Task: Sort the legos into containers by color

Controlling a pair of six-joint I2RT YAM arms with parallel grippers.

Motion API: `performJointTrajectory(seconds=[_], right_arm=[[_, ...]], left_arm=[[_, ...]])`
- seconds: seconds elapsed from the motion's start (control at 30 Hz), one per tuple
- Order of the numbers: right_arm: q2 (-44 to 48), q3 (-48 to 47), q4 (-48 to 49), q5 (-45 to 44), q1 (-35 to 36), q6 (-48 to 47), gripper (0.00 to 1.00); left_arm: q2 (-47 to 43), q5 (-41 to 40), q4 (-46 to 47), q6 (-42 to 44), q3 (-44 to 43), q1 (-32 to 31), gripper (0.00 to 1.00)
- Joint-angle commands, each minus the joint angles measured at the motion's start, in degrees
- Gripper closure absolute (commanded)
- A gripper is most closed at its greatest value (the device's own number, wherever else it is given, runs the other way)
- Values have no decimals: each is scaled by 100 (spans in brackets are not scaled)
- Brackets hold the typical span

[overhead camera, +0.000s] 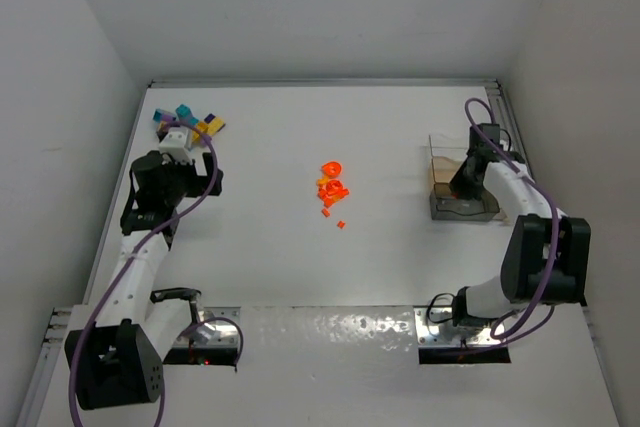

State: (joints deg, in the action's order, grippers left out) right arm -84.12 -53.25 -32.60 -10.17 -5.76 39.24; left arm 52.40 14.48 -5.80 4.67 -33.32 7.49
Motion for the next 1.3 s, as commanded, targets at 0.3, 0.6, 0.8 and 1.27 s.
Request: performJointTrajectory(seconds=[0.3,0.6,0.8,1.27], right_arm=[[-114,-273,193,-99,22,-443,56],[194,-1011,-55,7,775,-2058,64],[-638,-1423,95,428,3527,-3126,44],[-2319,-1811,448,1000,4662,-3388,37]], left_arm=[[-160,-174,176,70,27,-10,0],[-186,-200,185,122,10,-10,0],[-142,107,378,491,45,-19,6],[-292,-508,-88,1195,10,-37,8]])
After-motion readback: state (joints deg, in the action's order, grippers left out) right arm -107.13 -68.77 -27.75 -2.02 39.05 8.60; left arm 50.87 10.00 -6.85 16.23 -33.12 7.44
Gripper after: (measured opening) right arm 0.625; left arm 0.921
